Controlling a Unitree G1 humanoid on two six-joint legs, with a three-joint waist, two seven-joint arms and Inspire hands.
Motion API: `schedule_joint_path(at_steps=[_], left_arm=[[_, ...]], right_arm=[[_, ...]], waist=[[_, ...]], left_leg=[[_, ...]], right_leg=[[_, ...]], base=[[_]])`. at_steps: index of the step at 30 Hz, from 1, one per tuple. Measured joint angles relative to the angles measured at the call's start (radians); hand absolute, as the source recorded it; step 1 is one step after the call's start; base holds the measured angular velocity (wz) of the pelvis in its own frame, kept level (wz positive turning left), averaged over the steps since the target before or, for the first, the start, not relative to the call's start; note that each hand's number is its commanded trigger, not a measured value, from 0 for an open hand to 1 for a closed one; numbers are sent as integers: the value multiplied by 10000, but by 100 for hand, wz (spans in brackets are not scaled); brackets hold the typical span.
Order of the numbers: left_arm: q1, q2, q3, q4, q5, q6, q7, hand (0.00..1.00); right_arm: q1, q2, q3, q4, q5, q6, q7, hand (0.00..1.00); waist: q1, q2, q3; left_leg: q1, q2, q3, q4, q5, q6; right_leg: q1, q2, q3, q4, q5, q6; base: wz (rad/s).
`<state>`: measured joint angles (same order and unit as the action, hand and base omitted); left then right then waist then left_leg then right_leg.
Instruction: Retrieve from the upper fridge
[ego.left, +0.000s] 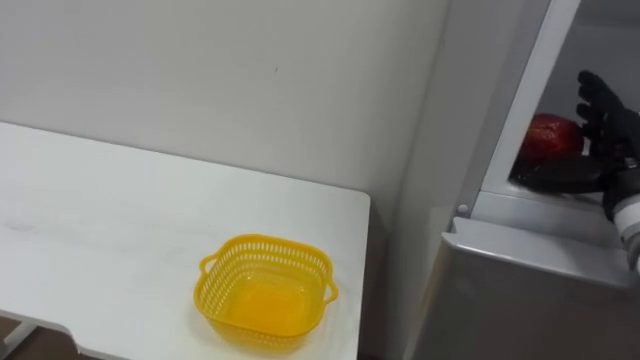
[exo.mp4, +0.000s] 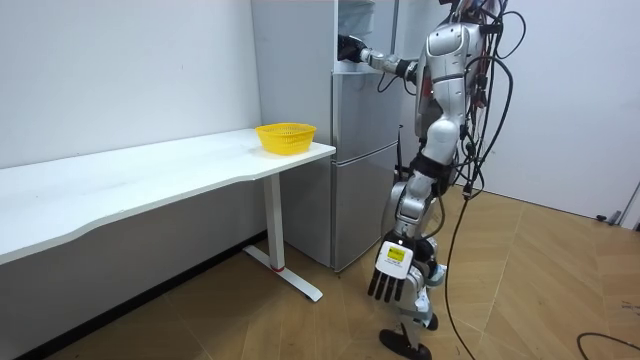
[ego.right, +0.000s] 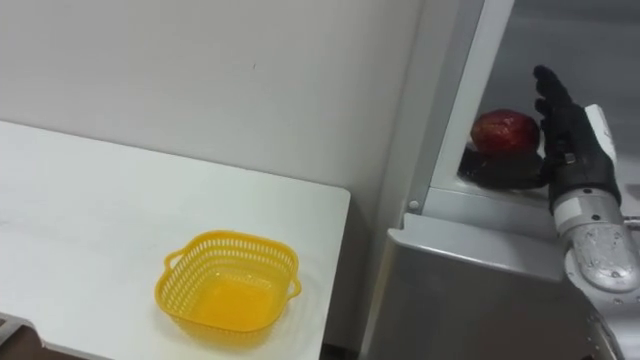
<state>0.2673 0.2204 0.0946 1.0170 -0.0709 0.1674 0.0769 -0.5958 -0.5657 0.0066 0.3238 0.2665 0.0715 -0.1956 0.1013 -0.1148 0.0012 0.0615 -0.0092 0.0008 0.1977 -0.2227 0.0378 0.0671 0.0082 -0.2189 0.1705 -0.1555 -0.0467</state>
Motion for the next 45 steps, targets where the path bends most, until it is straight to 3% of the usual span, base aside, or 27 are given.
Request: schedule_joint_path(at_steps=[7, 15, 34, 40, 45], left_arm=[[3, 2, 20, -57, -18, 26, 75, 0], [-82, 0, 9, -59, -78, 36, 78, 0], [-103, -4, -18, -54, -169, 11, 78, 0], [-37, -33, -5, -87, -376, -81, 305, 0], [79, -61, 3, 56, -563, -475, 514, 0]], right_arm=[[-190, -2, 5, 32, -26, 169, 342, 100], [-230, -9, 28, 79, -322, 288, 765, 100], [-264, 1, 22, -99, -519, 323, 588, 100], [81, 50, 127, -1501, -953, 967, -242, 100], [1363, 271, -75, -3743, -1250, 973, -1029, 100]], waist=[[-89, 41, -66], [-116, 19, -60], [-97, -60, -22], [-125, -2, -39], [-136, 165, -49]], left_leg=[[34, 2, -8, 6, 5, 1], [61, 11, 65, -2, 5, 1], [60, 32, 208, -21, 3, 0], [24, 50, 300, -89, 4, -1], [99, 93, 537, -29, 3, -2]], right_leg=[[6, 10, 47, 0, 0, 0], [7, 17, 153, 10, 0, 0], [-22, 36, 212, 5, 0, 0], [-183, 61, 291, 9, 3, -5], [-159, 93, 398, 1, 5, -7]], base=[[0], [-2], [0], [-7], [-11]])
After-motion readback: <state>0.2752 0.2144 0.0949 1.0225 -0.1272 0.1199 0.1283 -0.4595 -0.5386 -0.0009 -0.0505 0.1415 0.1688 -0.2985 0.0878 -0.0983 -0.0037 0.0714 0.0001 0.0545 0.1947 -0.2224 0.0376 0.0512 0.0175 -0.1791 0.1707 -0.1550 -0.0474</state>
